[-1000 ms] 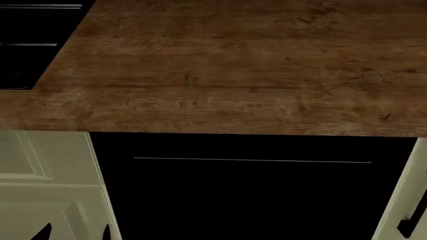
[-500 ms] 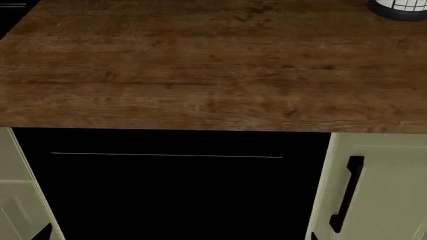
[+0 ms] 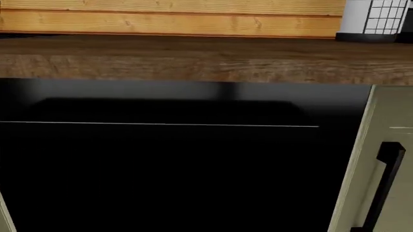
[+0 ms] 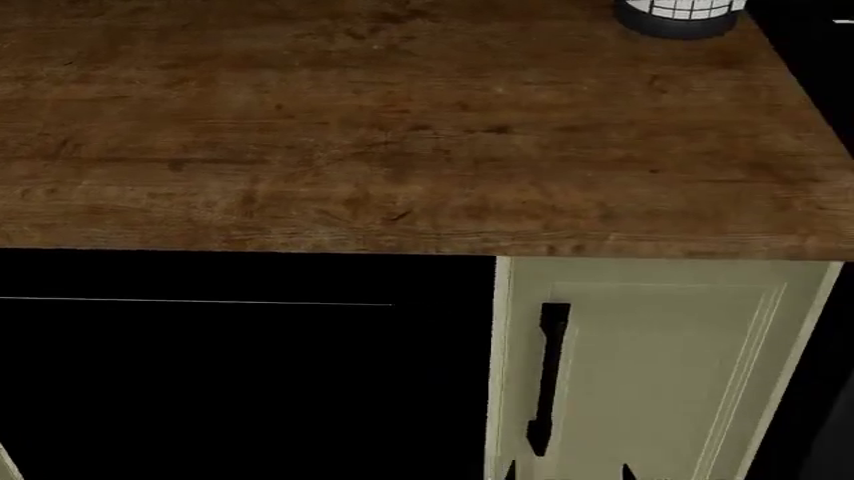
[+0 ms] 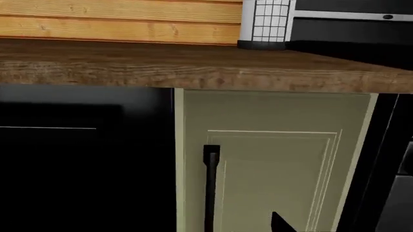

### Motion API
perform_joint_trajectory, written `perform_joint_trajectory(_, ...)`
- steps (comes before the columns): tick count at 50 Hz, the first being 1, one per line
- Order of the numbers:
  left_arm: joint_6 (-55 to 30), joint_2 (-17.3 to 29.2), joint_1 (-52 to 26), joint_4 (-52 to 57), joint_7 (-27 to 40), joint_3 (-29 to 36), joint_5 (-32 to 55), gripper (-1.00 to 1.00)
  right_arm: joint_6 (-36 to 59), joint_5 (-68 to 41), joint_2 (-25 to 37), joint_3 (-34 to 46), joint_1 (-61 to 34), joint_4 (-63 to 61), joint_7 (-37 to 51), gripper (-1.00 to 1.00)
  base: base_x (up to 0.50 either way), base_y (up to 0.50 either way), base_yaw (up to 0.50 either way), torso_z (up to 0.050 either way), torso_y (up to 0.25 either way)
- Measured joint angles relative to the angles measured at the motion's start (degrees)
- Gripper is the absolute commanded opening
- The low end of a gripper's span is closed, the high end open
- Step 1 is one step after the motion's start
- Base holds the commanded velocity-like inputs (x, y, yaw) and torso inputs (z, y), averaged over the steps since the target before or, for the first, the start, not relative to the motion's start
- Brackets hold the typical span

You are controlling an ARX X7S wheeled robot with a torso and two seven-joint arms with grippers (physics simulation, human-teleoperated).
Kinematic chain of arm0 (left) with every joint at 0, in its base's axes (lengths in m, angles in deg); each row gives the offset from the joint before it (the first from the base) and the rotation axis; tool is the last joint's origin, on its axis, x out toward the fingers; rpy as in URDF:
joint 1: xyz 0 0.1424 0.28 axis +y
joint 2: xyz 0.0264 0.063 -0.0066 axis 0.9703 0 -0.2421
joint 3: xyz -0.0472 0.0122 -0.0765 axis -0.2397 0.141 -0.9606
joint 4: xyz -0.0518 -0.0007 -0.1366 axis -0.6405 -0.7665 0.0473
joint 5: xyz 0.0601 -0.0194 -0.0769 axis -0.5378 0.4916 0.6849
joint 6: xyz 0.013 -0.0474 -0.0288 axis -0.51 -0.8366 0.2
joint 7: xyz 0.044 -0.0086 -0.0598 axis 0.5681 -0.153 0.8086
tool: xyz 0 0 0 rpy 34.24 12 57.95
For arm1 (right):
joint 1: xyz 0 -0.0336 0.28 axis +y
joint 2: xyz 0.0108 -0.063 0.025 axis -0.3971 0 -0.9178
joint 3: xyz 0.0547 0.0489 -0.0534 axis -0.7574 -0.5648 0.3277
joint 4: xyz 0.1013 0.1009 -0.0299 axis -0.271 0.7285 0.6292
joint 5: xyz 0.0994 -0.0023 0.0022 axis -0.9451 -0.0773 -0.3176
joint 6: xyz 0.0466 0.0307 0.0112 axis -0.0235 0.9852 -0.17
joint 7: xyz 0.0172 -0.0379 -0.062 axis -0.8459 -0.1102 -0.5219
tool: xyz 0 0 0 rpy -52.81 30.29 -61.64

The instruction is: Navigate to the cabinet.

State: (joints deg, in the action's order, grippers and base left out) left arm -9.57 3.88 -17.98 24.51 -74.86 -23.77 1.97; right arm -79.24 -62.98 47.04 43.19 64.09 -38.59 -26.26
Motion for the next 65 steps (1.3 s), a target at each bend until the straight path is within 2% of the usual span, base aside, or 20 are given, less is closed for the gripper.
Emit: perform_joint_trajectory(65, 0.4, 1.1, -0.3, 0.0, 1.3, 1.5, 1.1, 1.0, -0.2, -0.9, 1.1, 1.4, -0.1, -0.2, 1.4, 1.0, -0.03, -0.5, 0.0, 0.0, 0.0)
